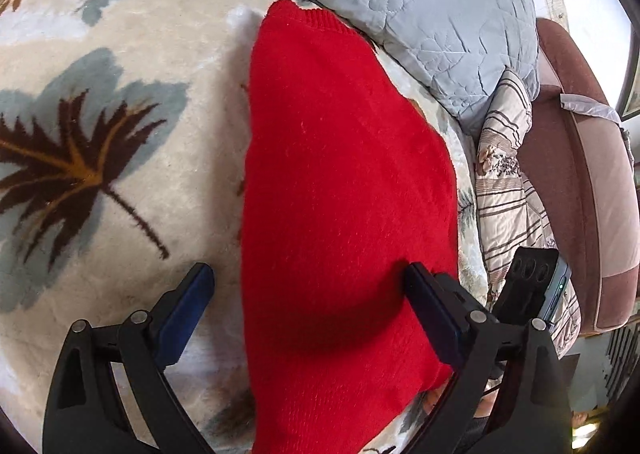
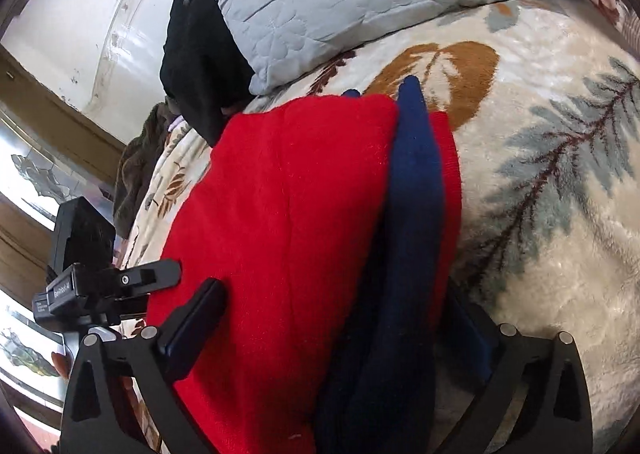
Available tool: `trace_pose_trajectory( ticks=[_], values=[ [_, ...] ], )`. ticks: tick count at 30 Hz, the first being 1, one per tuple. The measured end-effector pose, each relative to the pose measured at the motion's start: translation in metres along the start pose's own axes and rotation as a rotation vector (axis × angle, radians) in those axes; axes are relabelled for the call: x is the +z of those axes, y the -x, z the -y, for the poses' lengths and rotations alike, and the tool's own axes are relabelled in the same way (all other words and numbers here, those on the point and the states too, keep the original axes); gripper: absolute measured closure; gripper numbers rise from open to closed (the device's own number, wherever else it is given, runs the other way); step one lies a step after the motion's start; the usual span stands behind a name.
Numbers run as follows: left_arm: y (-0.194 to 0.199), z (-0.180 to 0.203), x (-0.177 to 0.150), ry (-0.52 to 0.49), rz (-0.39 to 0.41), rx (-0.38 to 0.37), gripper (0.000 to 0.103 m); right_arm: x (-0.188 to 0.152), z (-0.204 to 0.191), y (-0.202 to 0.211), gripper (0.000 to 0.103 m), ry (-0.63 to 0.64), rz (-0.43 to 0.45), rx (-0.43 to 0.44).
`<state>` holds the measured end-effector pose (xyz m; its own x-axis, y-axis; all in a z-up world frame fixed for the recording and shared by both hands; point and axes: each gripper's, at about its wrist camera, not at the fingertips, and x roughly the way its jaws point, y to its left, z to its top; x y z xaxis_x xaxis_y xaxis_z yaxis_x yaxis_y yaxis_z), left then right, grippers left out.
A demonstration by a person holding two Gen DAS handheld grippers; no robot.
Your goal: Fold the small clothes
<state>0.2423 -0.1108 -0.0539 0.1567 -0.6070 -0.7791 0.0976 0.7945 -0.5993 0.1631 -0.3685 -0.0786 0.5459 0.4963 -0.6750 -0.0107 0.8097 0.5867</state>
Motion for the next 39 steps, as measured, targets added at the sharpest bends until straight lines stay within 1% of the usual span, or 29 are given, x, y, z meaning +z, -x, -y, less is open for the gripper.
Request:
trace_pose_trajectory(
  ticks=[1, 2, 3, 4, 5, 6, 7, 9, 10, 12, 16, 20, 22, 27, 29, 31, 32, 33, 34, 35, 36, 37, 39],
  values=[
    [-0.001, 0.001, 0.001, 0.001, -0.002, -0.003, 0.007, 0.0, 0.0, 0.0, 0.001, -0.006, 0.004, -0.001],
    [-0.001, 0.001, 0.001, 0.008, -0.004, -0.014, 0.011, 0.0, 0.0, 0.001, 0.003, -0.011, 0.013, -0.007],
    [-0.002, 0.001, 0.002, 0.013, -0.011, -0.036, 0.028, -0.003, 0.0, 0.003, 0.011, -0.009, 0.02, -0.013],
    [-0.004, 0.002, 0.002, 0.022, -0.033, -0.059, 0.033, -0.003, 0.0, 0.006, 0.03, -0.009, 0.026, -0.017],
    [-0.004, 0.004, 0.001, 0.026, -0.024, -0.044, 0.035, -0.002, 0.002, 0.009, 0.04, -0.02, 0.028, -0.002],
    [-0.002, 0.007, 0.0, 0.013, -0.013, -0.031, 0.039, 0.001, 0.002, 0.009, 0.05, -0.033, 0.034, 0.01],
    [0.0, 0.01, -0.001, -0.006, 0.0, -0.017, 0.041, 0.001, 0.0, 0.011, 0.054, -0.032, 0.043, 0.008],
    [0.004, 0.015, -0.005, -0.031, 0.02, 0.0, 0.047, 0.001, -0.007, 0.014, 0.058, -0.009, 0.058, -0.01],
    [0.007, 0.019, -0.007, -0.042, 0.03, 0.01, 0.048, 0.001, -0.011, 0.017, 0.06, 0.003, 0.068, -0.018],
    [0.011, 0.024, -0.009, -0.053, 0.039, 0.017, 0.05, 0.0, -0.021, 0.024, 0.062, 0.03, 0.095, -0.02],
    [0.018, 0.025, -0.016, -0.053, 0.039, 0.021, 0.05, -0.005, -0.037, 0.032, 0.063, 0.061, 0.122, -0.022],
    [0.03, 0.019, -0.028, -0.069, 0.038, 0.036, 0.05, -0.016, -0.055, 0.033, 0.063, 0.08, 0.104, -0.024],
    [0.04, 0.012, -0.034, -0.059, 0.037, 0.032, 0.05, -0.021, -0.067, 0.033, 0.064, 0.095, 0.099, -0.018],
    [0.075, -0.008, -0.053, -0.046, 0.067, 0.028, 0.05, -0.04, -0.098, 0.035, 0.064, 0.117, 0.093, 0.057],
    [0.093, -0.017, -0.062, -0.042, 0.091, 0.044, 0.05, -0.046, -0.107, 0.029, 0.064, 0.124, 0.081, 0.08],
    [0.101, -0.026, -0.07, -0.043, 0.106, 0.077, 0.05, -0.054, -0.112, 0.016, 0.063, 0.115, 0.044, 0.085],
    [0.101, -0.032, -0.072, -0.037, 0.107, 0.097, 0.05, -0.059, -0.113, 0.003, 0.063, 0.113, 0.008, 0.058],
    [0.099, -0.041, -0.075, -0.024, 0.102, 0.112, 0.049, -0.063, -0.114, -0.006, 0.06, 0.119, -0.018, 0.015],
    [0.095, -0.047, -0.076, -0.016, 0.093, 0.122, 0.048, -0.066, -0.115, -0.014, 0.052, 0.127, -0.031, -0.038],
    [0.091, -0.059, -0.077, 0.009, 0.092, 0.1, 0.044, -0.07, -0.114, -0.018, 0.05, 0.122, -0.029, -0.072],
    [0.091, -0.065, -0.079, 0.026, 0.103, 0.072, 0.041, -0.071, -0.113, -0.017, 0.048, 0.108, -0.021, -0.073],
    [0.092, -0.072, -0.08, 0.044, 0.112, 0.047, 0.04, -0.071, -0.113, -0.014, 0.045, 0.092, -0.016, -0.07],
    [0.099, -0.071, -0.079, 0.036, 0.115, 0.051, 0.041, -0.07, -0.111, 0.005, 0.045, 0.043, 0.026, -0.09]
  ],
)
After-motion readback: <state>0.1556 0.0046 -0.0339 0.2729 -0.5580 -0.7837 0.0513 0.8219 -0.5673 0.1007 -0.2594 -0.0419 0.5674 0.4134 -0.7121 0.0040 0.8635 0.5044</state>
